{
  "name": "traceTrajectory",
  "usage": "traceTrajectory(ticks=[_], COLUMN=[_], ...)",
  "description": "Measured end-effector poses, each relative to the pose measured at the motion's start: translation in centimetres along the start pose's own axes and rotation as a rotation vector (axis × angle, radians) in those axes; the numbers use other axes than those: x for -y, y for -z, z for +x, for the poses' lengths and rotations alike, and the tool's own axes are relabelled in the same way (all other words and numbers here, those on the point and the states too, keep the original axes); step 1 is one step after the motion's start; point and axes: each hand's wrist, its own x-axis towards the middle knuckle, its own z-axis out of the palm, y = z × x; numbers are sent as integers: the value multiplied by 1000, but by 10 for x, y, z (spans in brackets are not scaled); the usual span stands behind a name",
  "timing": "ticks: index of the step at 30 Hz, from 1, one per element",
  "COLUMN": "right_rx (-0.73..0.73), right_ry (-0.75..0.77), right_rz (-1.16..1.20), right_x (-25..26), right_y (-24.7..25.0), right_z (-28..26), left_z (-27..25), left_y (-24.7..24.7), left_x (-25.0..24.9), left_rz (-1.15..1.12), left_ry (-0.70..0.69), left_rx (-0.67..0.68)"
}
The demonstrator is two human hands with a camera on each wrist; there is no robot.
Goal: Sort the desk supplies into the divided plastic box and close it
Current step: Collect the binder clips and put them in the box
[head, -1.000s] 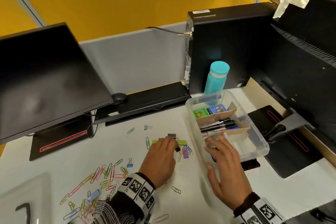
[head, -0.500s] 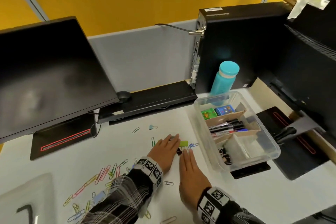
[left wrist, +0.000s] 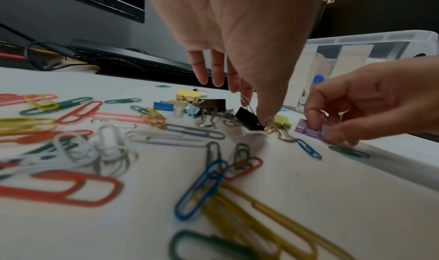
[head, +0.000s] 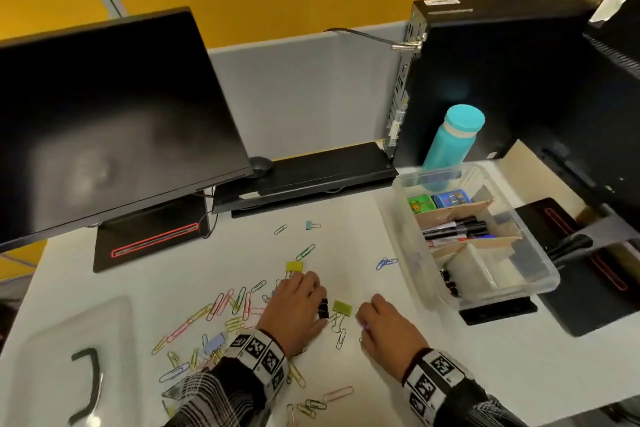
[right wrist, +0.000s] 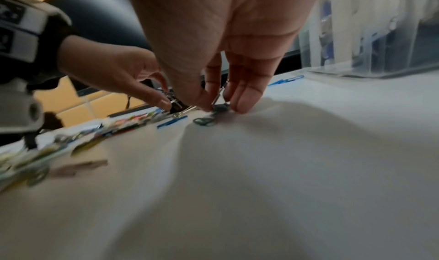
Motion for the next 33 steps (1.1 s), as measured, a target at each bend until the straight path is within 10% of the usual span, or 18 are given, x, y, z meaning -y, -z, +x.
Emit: traceTrajectory(ticks=[8,13,18,23,27,33], right_rx=[-179,-41,-94,-13,125,186], right_ry=[-392,-393,-480,-102,16,150], right_rz=[1274,1955,1417,264,-7,-253], right_x=[-9,-8,8,16,18,24], right_y=[21,37,36,25,24,21], right_z=[-4,-8,19,38,44,37], left_z=[5,-9,-30,-37,-25,-1], left_y=[0,28,47,47,44,38], left_x=[-11,5,35,44,40,22], left_rz=[-228,-1014,-1589,-1684,-1679,-789], left_ry=[138,478,728,792,937,649], left_rx=[-32,-92,-175,-167,-183,-25])
